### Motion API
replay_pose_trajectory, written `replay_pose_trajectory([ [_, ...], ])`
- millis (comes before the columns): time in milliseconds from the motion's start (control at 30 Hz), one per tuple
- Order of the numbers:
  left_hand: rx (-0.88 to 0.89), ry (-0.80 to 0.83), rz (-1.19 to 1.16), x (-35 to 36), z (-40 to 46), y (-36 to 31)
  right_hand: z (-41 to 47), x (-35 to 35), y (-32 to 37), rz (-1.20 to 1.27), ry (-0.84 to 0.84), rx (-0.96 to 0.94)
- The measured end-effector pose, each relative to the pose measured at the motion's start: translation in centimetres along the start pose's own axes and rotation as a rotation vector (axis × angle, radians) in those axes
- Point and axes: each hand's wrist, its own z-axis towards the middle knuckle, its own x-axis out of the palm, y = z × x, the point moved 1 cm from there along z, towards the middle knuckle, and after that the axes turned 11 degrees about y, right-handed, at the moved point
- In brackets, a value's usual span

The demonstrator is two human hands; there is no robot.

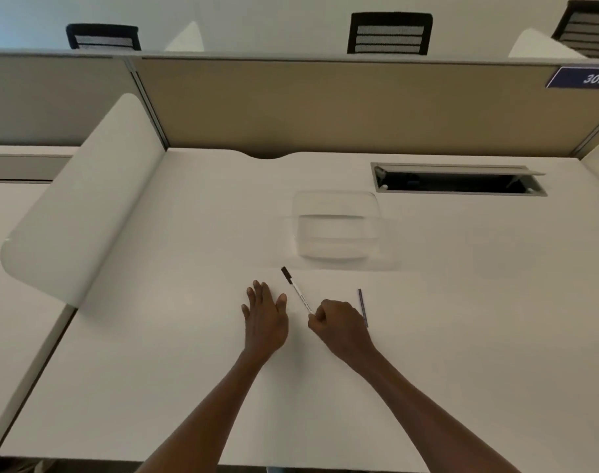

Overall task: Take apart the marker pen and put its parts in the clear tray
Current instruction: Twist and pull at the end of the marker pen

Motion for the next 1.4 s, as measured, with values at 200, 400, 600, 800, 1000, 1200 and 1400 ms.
replay_pose_trajectory([
  [200, 0.143, -0.089, -0.668, -1.8, -3.1, -6.5, -0.8, -4.5, 1.7, 0.228, -0.116, -0.157],
  [400, 0.222, -0.027, -1.133, -4.4, -4.0, -10.4, -0.9, -9.0, 2.8, 0.218, -0.175, -0.289],
  [600, 0.239, -0.049, -1.274, -6.0, -4.7, -13.1, -0.4, -11.5, 3.1, 0.306, -0.176, -0.349],
  [800, 0.287, -0.097, -1.283, -7.3, -4.9, -14.8, -0.7, -13.3, 3.4, 0.518, 0.006, -0.289],
  [1000, 0.327, -0.109, -1.229, -8.4, -4.3, -15.1, -0.9, -14.3, 3.4, 0.709, 0.300, -0.284],
  [1200, 0.312, -0.089, -1.215, -9.0, -3.7, -15.0, -0.1, -14.3, 3.7, 0.756, 0.381, -0.250],
  [1400, 0.350, 0.040, -1.236, -9.4, -3.7, -15.4, 0.7, -14.9, 4.1, 0.755, 0.378, -0.264],
])
